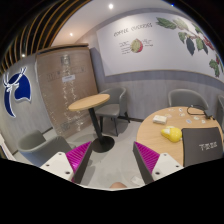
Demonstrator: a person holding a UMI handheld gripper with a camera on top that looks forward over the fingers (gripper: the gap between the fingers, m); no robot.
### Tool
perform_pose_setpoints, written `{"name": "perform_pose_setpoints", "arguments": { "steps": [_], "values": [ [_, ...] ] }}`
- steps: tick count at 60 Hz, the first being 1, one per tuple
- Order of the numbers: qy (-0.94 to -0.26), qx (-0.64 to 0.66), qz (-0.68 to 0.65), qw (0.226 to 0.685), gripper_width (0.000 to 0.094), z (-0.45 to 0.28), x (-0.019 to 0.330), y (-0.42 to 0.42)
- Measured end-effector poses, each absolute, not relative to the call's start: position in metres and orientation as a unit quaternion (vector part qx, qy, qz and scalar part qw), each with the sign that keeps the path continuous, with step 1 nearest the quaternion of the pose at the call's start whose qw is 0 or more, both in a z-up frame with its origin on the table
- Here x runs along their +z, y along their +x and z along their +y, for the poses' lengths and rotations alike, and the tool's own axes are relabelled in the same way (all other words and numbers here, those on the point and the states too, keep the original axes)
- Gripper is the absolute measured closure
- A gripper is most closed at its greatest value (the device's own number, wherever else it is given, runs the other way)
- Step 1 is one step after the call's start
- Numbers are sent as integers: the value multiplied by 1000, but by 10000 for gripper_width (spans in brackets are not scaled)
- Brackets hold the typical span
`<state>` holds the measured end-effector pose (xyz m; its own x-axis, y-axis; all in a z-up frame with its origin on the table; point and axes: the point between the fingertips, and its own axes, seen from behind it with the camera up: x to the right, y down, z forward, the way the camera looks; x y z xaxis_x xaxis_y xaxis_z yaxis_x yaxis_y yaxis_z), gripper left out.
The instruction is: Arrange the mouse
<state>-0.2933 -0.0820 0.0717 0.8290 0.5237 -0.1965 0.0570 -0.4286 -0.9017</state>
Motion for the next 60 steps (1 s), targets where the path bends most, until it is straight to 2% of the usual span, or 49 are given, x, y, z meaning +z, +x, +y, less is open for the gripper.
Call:
{"name": "perform_pose_setpoints", "arguments": {
  "steps": [6,7,9,16,17,32,44,51,60],
  "values": [
    [-817,212,-179,505,86,-79,68,-276],
    [-815,210,-183,509,86,-60,55,-265],
    [-820,199,-176,507,86,-70,64,-266],
    [-828,158,-165,512,83,-56,55,-229],
    [-829,153,-165,513,84,-44,45,-222],
    [-855,65,-124,499,88,23,23,-141],
    [-887,41,-125,442,90,67,-10,-117],
    [-890,23,-125,439,81,94,-13,-110],
    [-899,35,-115,420,160,118,-18,-114]
  ]
}}
